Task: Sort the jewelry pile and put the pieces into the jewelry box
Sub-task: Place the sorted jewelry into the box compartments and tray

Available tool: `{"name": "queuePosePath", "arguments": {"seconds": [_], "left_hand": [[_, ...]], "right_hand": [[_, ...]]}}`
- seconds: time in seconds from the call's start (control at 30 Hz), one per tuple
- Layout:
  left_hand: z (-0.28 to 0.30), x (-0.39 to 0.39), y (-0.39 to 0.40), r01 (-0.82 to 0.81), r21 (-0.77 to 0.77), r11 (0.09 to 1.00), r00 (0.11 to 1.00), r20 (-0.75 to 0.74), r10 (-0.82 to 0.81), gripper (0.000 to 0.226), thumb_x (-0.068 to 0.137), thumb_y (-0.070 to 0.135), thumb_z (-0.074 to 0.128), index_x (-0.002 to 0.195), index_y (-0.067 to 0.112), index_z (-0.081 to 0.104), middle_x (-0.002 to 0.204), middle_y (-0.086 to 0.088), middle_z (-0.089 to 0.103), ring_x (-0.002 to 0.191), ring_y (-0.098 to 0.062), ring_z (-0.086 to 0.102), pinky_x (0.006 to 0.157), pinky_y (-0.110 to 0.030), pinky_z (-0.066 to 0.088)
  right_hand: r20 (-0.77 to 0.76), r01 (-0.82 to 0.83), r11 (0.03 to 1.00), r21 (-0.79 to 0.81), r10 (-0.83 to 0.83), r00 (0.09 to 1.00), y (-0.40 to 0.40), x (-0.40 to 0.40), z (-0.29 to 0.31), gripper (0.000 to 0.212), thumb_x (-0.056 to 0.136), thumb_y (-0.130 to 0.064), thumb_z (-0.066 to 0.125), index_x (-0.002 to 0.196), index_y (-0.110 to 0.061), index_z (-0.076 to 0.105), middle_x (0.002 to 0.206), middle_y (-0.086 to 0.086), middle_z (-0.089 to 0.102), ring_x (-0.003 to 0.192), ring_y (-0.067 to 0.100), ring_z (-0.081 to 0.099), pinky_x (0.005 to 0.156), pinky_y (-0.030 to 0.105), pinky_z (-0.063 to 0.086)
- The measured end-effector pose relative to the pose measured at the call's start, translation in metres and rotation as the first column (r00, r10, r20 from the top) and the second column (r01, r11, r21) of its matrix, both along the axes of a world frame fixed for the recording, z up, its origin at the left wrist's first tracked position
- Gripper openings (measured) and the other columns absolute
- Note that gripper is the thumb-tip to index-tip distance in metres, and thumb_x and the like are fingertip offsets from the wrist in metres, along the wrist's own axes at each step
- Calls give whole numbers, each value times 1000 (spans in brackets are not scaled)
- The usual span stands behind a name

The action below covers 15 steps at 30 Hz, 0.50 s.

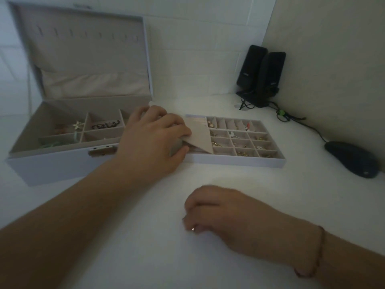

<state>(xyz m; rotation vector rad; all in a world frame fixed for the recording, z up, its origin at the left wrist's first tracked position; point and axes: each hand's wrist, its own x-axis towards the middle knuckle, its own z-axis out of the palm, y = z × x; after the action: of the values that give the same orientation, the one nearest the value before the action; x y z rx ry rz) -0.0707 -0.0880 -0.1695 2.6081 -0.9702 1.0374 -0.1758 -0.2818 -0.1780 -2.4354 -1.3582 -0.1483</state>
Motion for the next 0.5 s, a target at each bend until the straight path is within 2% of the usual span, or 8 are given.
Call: {"name": "queuePosePath", "arguments": {"seconds": [0.07,0.13,0.23,0.3,0.4,0.5], "left_hand": [[0,-1,0,4,-1,1000,1000,-4,-4,32,81,45,58,102,27,74,107,8,70,100,-28,58,98,-47,39],[1,-1,0,4,4,1000,1000,-8,-4,32,80,45,59,102,27,74,107,8,70,100,-29,58,98,-47,39],[1,0,-1,-4,18,1000,1000,-5,4,32,79,45,60,102,27,74,107,8,70,100,-30,59,97,-48,40],[1,0,-1,-8,24,1000,1000,-3,8,32,78,45,60,102,28,74,107,8,70,100,-30,59,97,-48,39],[1,0,-1,-4,16,1000,1000,-12,4,31,78,45,61,102,29,73,107,9,69,101,-29,58,98,-47,39],[1,0,-1,9,-21,1000,1000,-10,-10,31,77,42,61,102,28,73,109,8,69,101,-29,58,97,-47,40]], "right_hand": [[-15,102,992,81,-101,995,-13,9,4,15,90,-7,53,92,-10,67,98,4,62,91,15,58,82,22,49],[19,222,958,182,-229,973,-26,21,11,13,89,-7,57,89,-12,69,93,0,66,88,8,60,84,13,45],[14,478,815,326,-510,860,-44,44,23,16,82,-2,66,87,-16,71,86,-7,66,83,4,59,79,9,44],[9,595,742,309,-627,779,-51,58,26,19,81,1,66,89,-15,72,84,-9,62,80,7,57,76,4,40],[34,640,719,271,-672,740,-54,74,22,17,82,-1,66,88,-15,72,82,-12,59,77,3,49,75,-2,32],[-8,634,742,217,-648,762,-52,79,18,14,83,-9,68,90,-21,72,82,-14,60,76,-1,51,76,10,35]]}}
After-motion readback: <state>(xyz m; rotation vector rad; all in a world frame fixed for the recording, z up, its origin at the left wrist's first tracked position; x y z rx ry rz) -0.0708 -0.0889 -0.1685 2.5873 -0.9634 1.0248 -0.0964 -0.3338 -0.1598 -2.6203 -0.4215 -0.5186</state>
